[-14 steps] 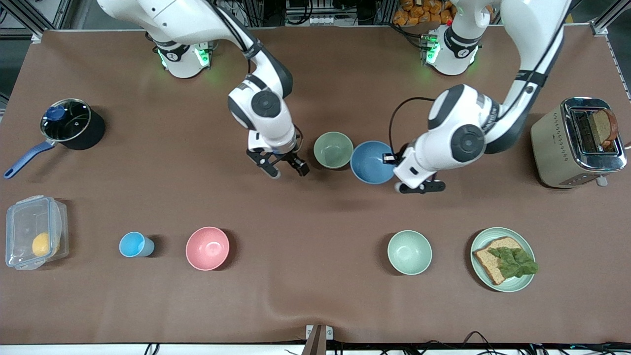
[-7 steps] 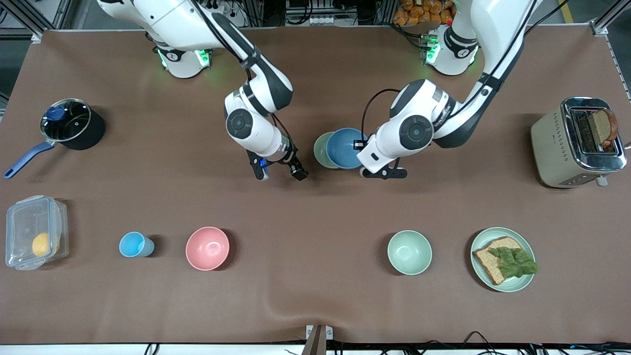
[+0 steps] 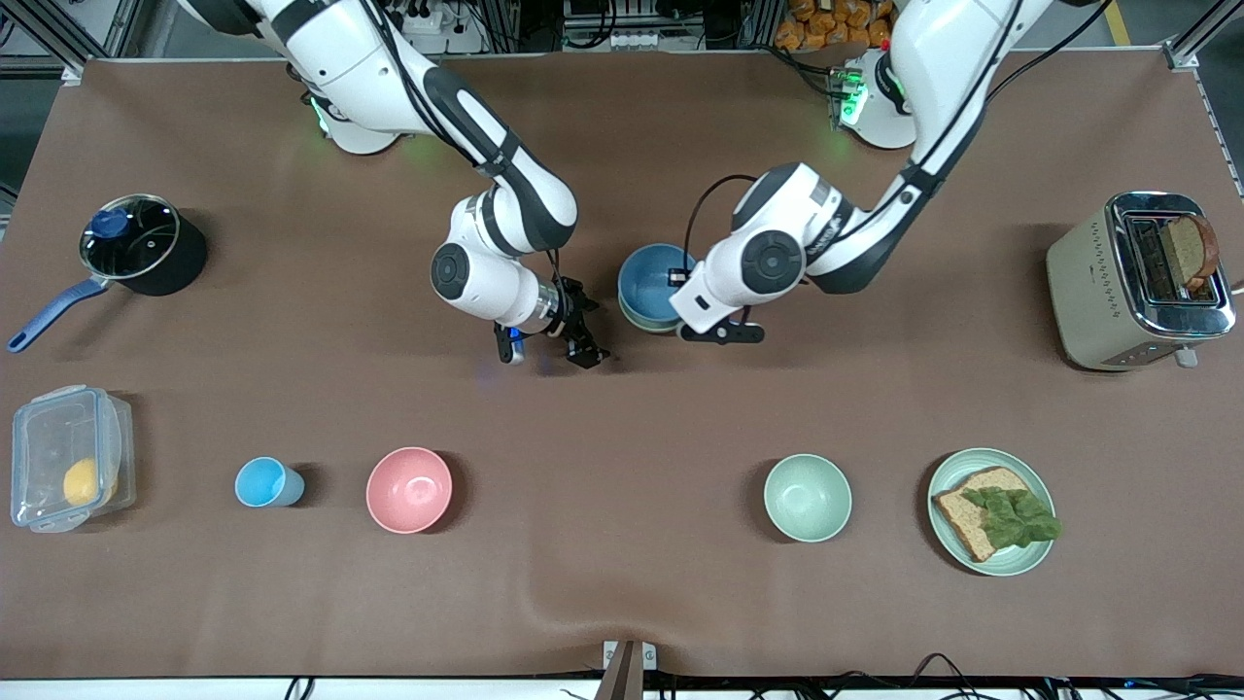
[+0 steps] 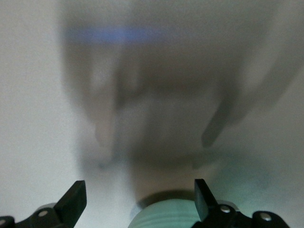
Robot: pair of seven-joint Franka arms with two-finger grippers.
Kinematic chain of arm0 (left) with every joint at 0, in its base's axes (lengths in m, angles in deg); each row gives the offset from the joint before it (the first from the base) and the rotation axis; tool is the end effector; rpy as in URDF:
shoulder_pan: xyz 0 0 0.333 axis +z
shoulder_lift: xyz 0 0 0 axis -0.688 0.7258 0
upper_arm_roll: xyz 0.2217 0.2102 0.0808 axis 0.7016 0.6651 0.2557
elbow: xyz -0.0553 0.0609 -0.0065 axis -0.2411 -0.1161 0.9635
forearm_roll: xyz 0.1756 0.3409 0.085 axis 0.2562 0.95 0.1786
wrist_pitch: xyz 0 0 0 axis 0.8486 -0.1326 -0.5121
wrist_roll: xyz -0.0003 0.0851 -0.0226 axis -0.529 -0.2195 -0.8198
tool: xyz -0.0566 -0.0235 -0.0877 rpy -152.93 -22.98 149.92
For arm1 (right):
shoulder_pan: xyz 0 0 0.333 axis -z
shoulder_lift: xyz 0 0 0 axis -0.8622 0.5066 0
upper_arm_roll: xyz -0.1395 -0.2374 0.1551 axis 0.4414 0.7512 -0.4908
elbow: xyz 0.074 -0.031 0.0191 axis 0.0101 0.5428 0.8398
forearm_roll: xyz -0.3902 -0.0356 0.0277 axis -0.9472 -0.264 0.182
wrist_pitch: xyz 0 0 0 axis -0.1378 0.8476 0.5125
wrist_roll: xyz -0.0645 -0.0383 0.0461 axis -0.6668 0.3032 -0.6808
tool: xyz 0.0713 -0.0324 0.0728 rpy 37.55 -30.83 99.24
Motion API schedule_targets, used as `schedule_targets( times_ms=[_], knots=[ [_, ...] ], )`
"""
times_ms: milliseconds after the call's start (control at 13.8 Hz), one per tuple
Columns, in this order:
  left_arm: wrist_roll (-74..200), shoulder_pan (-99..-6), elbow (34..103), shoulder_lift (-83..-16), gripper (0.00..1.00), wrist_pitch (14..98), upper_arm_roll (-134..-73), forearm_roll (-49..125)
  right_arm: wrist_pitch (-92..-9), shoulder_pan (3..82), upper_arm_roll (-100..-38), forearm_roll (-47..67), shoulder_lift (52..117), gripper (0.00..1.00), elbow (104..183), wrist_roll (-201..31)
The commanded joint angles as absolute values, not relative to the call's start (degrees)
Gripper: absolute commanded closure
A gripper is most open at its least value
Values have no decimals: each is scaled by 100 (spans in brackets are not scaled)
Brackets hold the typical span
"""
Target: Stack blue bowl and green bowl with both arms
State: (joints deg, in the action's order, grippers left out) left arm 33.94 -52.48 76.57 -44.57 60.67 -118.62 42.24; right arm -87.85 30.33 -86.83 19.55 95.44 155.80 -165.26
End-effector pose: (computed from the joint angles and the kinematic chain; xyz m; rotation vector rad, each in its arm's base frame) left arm 0.4613 -0.4013 0.2539 2.9439 -0.0451 -0.5815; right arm 0.4874 0.3965 0.1803 -2.1307 1.7104 0.5618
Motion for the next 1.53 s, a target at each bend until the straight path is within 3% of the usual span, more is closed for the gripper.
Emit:
schedule_targets(
  times_ms=[0,873,945,1018,1455],
  knots=[
    [3145,-5340,7632,-4285,100,6223,-11828,4465,-8799,3143,-8809,2162,9515,0,15620,-16373],
    [3065,-5296,7483,-4038,97,6268,-11819,4502,-8851,3065,-8809,2250,9506,0,15620,-16373],
    [2995,-5244,7405,-4038,55,6268,-11819,4502,-8851,3056,-8809,2250,9506,0,15620,-16382],
    [3038,-5217,7404,-4064,1,6268,-11810,4528,-8851,3047,-8809,2250,9506,0,15620,-16382],
    [3021,-4822,6984,-4372,0,5953,-11801,4537,-8799,3055,-8809,2250,9489,0,15620,-16382]
  ],
)
